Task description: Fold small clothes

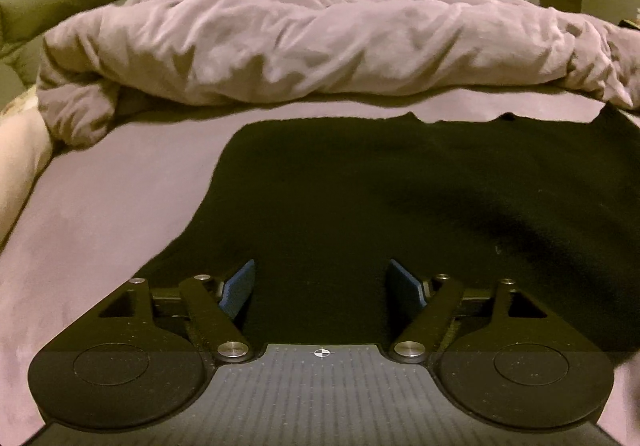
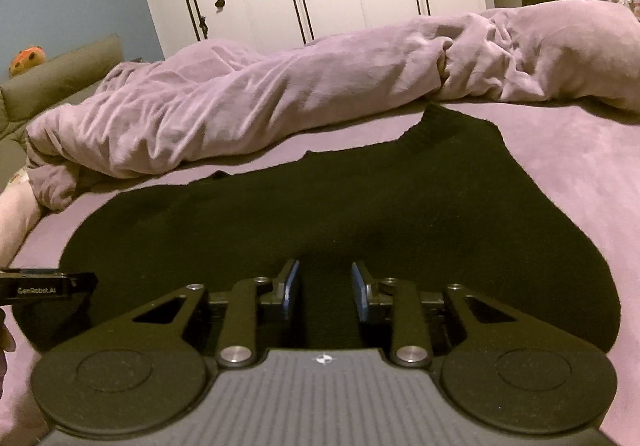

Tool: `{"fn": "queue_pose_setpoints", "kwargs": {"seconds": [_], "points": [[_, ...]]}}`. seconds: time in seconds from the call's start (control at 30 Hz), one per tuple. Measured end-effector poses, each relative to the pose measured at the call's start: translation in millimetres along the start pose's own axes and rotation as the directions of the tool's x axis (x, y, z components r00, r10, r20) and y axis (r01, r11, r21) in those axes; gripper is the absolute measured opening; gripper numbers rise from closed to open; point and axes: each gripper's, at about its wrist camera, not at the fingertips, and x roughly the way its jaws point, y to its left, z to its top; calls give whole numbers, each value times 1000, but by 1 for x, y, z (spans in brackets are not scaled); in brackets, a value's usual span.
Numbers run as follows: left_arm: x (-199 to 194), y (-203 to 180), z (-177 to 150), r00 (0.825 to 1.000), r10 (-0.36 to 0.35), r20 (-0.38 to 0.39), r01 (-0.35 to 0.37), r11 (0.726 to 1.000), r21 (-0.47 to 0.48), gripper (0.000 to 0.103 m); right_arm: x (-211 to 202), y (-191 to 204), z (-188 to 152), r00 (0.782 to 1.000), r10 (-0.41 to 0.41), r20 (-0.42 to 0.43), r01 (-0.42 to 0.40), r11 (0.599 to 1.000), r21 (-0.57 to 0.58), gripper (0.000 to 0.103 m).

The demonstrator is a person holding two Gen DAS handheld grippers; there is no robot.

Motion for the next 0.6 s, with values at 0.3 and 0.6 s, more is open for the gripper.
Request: {"fn": "queue_pose_setpoints", "kwargs": {"seconds": [0.3, 0.6], "points": [[32, 6, -5, 998, 41, -37, -42, 999, -20, 94, 25, -14, -2, 996, -14, -83, 12, 1000, -19, 24], [-15, 29, -15, 996, -86, -24, 82, 988, -134, 94, -26, -66, -6, 995, 98, -15, -89, 952, 291, 30]]}}
